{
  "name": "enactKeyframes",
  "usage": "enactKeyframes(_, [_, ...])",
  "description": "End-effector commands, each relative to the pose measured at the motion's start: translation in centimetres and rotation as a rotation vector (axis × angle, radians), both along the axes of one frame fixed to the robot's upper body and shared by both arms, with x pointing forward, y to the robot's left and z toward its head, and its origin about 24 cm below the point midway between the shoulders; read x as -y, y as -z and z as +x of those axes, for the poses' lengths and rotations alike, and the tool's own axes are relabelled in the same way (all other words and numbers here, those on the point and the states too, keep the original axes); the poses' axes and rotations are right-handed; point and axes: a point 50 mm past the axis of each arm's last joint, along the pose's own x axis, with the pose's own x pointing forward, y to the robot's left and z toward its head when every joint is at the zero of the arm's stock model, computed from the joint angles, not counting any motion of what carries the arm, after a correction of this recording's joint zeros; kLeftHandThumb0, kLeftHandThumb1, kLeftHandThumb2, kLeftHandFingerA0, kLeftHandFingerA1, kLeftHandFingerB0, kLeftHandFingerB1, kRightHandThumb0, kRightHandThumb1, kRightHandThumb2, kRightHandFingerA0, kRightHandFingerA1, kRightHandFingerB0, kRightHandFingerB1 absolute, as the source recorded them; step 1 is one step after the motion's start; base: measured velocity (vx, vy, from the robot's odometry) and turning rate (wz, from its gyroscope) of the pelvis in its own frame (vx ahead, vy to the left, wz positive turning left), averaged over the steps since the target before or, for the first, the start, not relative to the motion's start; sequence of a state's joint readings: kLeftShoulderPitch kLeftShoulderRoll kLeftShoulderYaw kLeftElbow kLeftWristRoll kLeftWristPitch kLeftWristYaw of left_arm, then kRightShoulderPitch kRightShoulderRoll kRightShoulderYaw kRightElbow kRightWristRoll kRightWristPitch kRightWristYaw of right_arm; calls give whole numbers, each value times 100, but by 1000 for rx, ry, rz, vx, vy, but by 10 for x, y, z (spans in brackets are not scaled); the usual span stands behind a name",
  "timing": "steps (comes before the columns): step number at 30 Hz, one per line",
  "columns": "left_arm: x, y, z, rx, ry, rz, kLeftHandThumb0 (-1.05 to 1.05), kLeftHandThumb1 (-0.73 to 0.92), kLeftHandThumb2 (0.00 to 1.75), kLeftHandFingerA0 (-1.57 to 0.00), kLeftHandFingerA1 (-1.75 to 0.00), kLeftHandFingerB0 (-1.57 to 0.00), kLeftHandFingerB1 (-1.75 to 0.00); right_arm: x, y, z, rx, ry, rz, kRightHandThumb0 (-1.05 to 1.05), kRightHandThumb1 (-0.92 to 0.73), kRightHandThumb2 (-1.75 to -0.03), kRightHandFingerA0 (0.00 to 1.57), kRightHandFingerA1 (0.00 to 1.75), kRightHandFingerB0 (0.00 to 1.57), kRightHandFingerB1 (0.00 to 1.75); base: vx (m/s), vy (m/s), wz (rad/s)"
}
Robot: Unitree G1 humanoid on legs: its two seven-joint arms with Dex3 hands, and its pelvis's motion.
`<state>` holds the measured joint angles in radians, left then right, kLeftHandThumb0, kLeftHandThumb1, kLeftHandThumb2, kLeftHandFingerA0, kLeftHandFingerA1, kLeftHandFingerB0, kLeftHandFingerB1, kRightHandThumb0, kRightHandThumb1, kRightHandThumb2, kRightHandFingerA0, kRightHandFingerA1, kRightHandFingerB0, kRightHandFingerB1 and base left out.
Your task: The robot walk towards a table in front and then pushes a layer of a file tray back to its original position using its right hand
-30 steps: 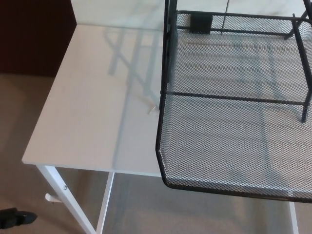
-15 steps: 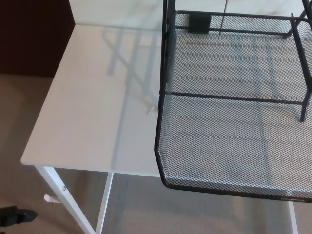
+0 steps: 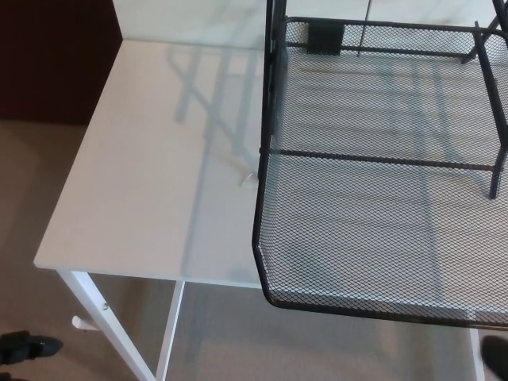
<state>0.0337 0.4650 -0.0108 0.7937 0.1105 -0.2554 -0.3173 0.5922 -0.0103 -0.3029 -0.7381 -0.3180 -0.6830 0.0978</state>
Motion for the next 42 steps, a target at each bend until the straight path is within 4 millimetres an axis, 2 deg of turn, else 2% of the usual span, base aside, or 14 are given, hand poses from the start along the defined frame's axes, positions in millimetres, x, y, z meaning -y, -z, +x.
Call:
enactKeyframes(1, [-4, -5, 4, 16, 12, 25, -51, 44, 72, -61, -50, -41, -44, -28, 22, 13, -144, -75, -317, -66, -40, -80, 0, 22, 0, 29, 0, 0, 0])
enactKeyframes(6, [-3, -6, 5, 20, 16, 19, -51, 44, 72, -61, -50, -42, -44, -39, 32, 28, -128, -67, -357, -63, -40, -80, 0, 22, 2, 28, 0, 0, 0])
enactKeyframes(7, [-3, -6, 5, 19, 17, 22, -51, 44, 73, -60, -50, -41, -44, -40, 34, 30, -132, -65, -366, -69, -43, -79, 0, 12, 11, 20, 0, 0, 0])
enactKeyframes(10, [-3, -7, 6, 23, 22, 22, -52, 44, 73, -61, -51, -42, -45, -45, 37, 37, -144, -61, -392, -69, -43, -79, 0, 10, 11, 19, 0, 0, 0])
enactKeyframes(11, [-3, -8, 7, 26, 25, 22, -51, 44, 73, -61, -51, -41, -45, -48, 39, 43, -146, -56, -401, -63, -39, -80, 0, 21, 2, 28, 0, 0, 0])
enactKeyframes(16, [-3, -9, 9, 33, 22, 22, -51, 45, 73, -59, -50, -41, -44, -54, 46, 55, -148, -38, -434, -65, -41, -79, 0, 16, 8, 31, 0, 0, 0])
enactKeyframes(17, [-3, -10, 9, 34, 27, 28, -52, 45, 73, -60, -50, -41, -44, -55, 48, 57, -151, -37, -436, -59, -44, -54, 0, 31, 9, 31, 0, 0, 0])
enactKeyframes(21, [-3, -11, 12, 38, 30, 34, -51, 44, 72, -61, -50, -41, -44, -59, 52, 65, -155, -24, -453, -36, -27, -70, 0, 27, 4, 39, 0, 0, 0])
enactKeyframes(27, [-2, -11, 15, 34, 32, 35, -52, 44, 72, -60, -50, -40, -44, -65, 56, 71, -163, -12, -493, -37, -29, -68, 1, 22, 4, 34, 0, 0, 0])
enactKeyframes(28, [-2, -12, 16, 38, 35, 36, -52, 44, 72, -61, -50, -41, -44, -65, 57, 72, -164, -11, -498, -40, -35, -52, 0, 34, 11, 29, 0, 0, 0])
enactKeyframes(31, [-2, -12, 16, 38, 35, 36, -52, 44, 72, -61, -50, -41, -44, -66, 58, 72, -163, -7, -500, -40, -35, -52, 0, 34, 11, 29, 0, 0, 0])
enactKeyframes(36, [-2, -14, 20, 43, 36, 38, -52, 44, 72, -60, -50, -41, -44, -74, 65, 73, -207, -27, -524, -38, -30, -69, 0, 24, 3, 31, 0, 0, 0])
enactKeyframes(38, [-2, -14, 21, 46, 30, 29, -51, 43, 72, -60, -50, -41, -44, -75, 67, 73, -211, -26, -535, -44, -36, -52, 2, 34, 15, 27, 0, 0, 0])
enactKeyframes(42, [-2, -15, 22, 53, 25, 19, -51, 43, 72, -60, -50, -41, -44, -77, 70, 73, -239, -23, -560, -47, -37, -52, 4, 33, 13, 26, 0, 0, 0])
